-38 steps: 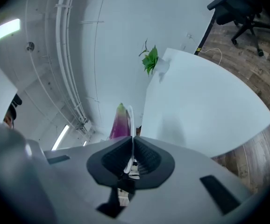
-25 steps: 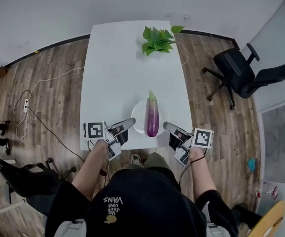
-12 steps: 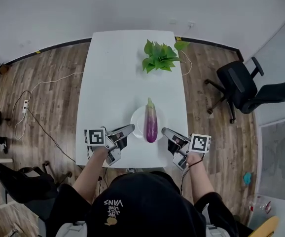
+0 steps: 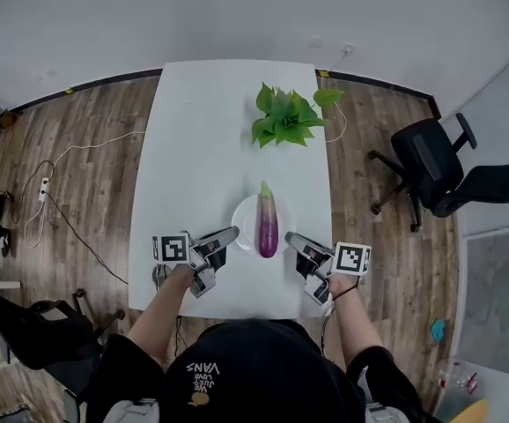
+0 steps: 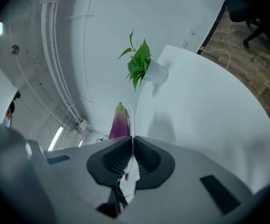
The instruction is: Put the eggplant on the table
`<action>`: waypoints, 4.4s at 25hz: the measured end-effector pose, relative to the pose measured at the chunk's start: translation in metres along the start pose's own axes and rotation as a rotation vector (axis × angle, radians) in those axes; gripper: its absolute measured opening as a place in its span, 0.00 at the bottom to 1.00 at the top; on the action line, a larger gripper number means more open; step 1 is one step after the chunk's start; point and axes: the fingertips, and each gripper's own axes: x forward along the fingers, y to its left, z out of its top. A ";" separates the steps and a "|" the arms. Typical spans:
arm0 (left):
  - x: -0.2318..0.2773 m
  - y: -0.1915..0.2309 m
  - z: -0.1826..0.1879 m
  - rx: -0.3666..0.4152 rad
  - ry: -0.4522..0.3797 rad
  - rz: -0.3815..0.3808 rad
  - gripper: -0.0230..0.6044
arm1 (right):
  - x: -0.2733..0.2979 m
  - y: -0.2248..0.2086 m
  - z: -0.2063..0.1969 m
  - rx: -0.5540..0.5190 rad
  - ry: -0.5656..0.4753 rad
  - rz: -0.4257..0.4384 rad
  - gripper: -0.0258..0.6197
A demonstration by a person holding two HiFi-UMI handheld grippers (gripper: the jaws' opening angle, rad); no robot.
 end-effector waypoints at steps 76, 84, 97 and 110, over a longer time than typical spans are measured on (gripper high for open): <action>0.014 0.086 0.025 -0.266 0.084 0.383 0.42 | 0.028 -0.091 0.018 0.128 0.183 -0.366 0.23; 0.005 0.075 0.029 -0.076 0.097 0.443 0.45 | 0.023 -0.079 0.015 0.037 0.179 -0.385 0.23; 0.010 0.008 0.031 0.385 0.024 0.384 0.33 | 0.014 -0.025 0.018 -0.331 0.080 -0.399 0.14; -0.014 -0.056 0.004 0.822 -0.060 0.404 0.07 | -0.014 0.035 0.003 -0.634 -0.096 -0.393 0.07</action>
